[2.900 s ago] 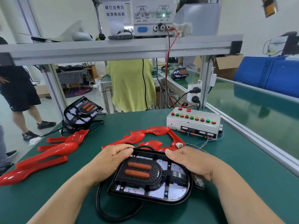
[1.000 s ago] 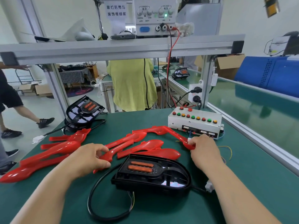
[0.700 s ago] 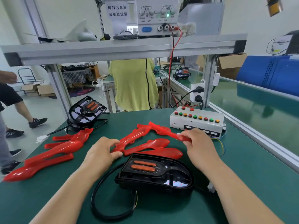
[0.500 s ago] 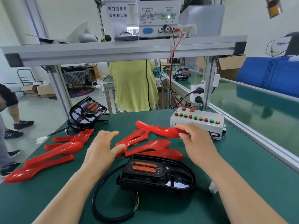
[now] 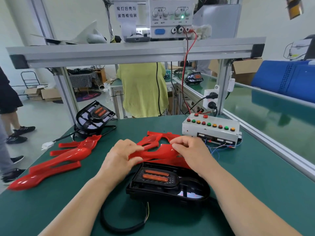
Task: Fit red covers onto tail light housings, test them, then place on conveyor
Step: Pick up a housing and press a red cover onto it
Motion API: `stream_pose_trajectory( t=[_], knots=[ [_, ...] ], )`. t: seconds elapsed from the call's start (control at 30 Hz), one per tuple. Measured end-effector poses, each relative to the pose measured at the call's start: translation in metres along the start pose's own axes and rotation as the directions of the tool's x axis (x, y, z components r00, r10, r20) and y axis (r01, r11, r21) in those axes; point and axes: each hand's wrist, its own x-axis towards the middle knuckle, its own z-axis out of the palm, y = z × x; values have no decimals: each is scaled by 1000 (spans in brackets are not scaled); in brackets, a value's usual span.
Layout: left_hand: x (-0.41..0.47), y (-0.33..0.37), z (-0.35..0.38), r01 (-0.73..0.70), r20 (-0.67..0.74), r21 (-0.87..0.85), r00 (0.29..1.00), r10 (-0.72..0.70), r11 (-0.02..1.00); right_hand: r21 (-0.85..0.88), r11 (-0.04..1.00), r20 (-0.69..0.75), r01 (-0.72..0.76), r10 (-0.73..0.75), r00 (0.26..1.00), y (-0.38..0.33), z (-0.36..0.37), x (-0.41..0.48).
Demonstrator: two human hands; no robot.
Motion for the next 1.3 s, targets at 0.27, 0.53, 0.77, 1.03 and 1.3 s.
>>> stream_pose_trajectory(
  t=[0.27, 0.53, 0.77, 1.03, 1.3],
  knots=[
    [1, -9, 5, 115, -59, 103, 992, -110, 988, -193, 981, 156, -9, 40, 987, 11, -28, -7],
    [1, -13, 9, 285, -88, 70, 956, -279, 956, -440, 897, 379, 48, 137, 915, 19, -47, -9],
    [-2, -2, 2, 124, -173, 28, 978, -117, 992, -235, 972, 209, -21, 71, 975, 29, -36, 0],
    [-3, 9, 4, -33, -132, -95, 991, 20, 995, -31, 995, 149, -92, 96, 984, 23, -31, 0],
    [-1, 16, 7, -144, -102, -90, 986, 135, 985, 153, 975, 178, -161, 133, 975, 15, -22, -2]
  ],
)
